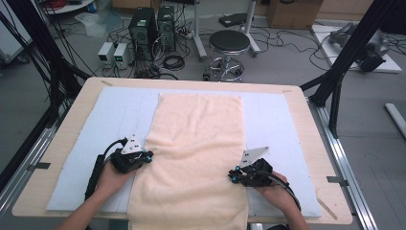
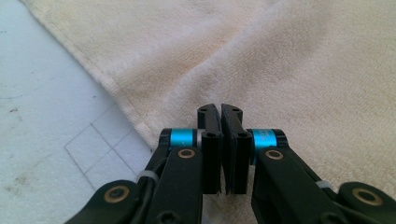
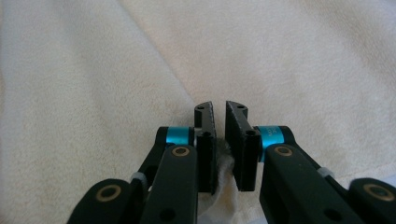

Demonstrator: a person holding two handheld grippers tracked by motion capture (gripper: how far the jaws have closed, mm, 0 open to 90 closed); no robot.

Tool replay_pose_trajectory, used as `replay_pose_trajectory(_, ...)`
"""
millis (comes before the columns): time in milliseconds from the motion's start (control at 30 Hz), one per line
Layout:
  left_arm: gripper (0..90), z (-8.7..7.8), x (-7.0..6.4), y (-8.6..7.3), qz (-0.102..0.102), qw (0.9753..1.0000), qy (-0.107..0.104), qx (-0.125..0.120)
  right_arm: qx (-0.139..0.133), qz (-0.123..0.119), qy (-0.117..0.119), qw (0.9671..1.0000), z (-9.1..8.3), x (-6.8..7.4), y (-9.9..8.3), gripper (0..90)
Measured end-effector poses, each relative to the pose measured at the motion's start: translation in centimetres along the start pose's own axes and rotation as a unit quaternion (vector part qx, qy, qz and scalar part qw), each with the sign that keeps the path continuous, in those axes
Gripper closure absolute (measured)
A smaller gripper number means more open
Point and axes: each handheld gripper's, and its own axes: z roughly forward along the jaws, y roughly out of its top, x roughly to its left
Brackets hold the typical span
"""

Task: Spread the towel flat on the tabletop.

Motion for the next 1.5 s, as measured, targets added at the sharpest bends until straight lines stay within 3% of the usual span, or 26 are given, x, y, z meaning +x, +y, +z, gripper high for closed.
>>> replay_pose_trajectory(133,82.7,-0.3,0.0,0.1,-0.002,1.0,-0.004,0.001,-0.026,0.008,-0.01,0.9996,-1.0,0.2,-0.1,68.7)
replay_pose_trajectory(267,76.0,-0.9,-0.5,0.1,0.002,1.0,-0.006,-0.003,-0.074,-0.022,-0.015,0.9969,-3.3,1.7,0.2,66.5)
replay_pose_trajectory(400,70.5,-1.6,-0.8,0.0,0.002,0.9999,-0.002,-0.012,-0.091,-0.042,-0.004,0.9949,-4.5,3.4,-0.3,64.1)
replay_pose_trajectory(467,67.1,-2.0,-0.9,0.0,0.003,0.9998,-0.002,-0.018,-0.085,-0.052,0.015,0.9949,-4.4,4.1,-0.9,64.2)
replay_pose_trajectory(567,65.0,-2.3,-1.2,0.0,0.006,0.9998,-0.005,-0.02,-0.045,-0.06,0.039,0.9964,-2.9,4.7,-1.6,66.5)
replay_pose_trajectory(700,64.5,-2.5,-1.5,-0.2,0.005,0.9997,-0.011,-0.023,0.001,-0.066,0.05,0.9966,-0.8,5.2,-1.9,78.9)
replay_pose_trajectory(767,64.2,-2.7,-1.6,-0.3,0.006,0.9996,-0.015,-0.022,-0.005,-0.054,0.063,0.9965,-0.7,5.2,-1.9,86.5)
replay_pose_trajectory(833,63.8,-2.9,-1.7,-0.4,0.009,0.9995,-0.021,-0.021,-0.004,-0.057,0.068,0.9961,-0.8,5.5,-2.0,87.7)
replay_pose_trajectory(967,62.9,-3.7,-2.3,-0.6,0.013,0.9992,-0.03,-0.024,-0.003,-0.061,0.114,0.9916,-1.3,6.7,-2.3,86.3)
replay_pose_trajectory(1033,62.4,-4.1,-2.7,-0.8,0.016,0.9987,-0.039,-0.027,-0.032,-0.059,0.117,0.9908,-2.1,7.1,-2.2,80.4)
replay_pose_trajectory(1100,62.4,-4.3,-2.9,-1.0,0.02,0.9982,-0.051,-0.026,-0.064,-0.051,0.112,0.9903,-3.2,6.9,-1.8,76.1)
replay_pose_trajectory(1133,62.4,-4.4,-3.0,-1.1,0.023,0.9978,-0.057,-0.024,-0.072,-0.05,0.093,0.9918,-3.6,6.5,-1.4,75.3)
replay_pose_trajectory(1267,62.4,-4.5,-3.2,-1.6,0.027,0.9956,-0.088,-0.015,-0.069,-0.042,0.045,0.9957,-3.3,3.8,0.0,70.4)
replay_pose_trajectory(1400,59.8,-4.2,-3.6,-2.2,0.034,0.9932,-0.112,-0.001,-0.049,-0.033,0.044,0.9973,-1.3,2.3,0.4,62.9)
replay_pose_trajectory(1500,57.0,-4.1,-4.1,-2.6,0.044,0.9932,-0.107,0.004,-0.028,-0.034,0.054,0.9976,0.0,2.3,-0.1,59.7)
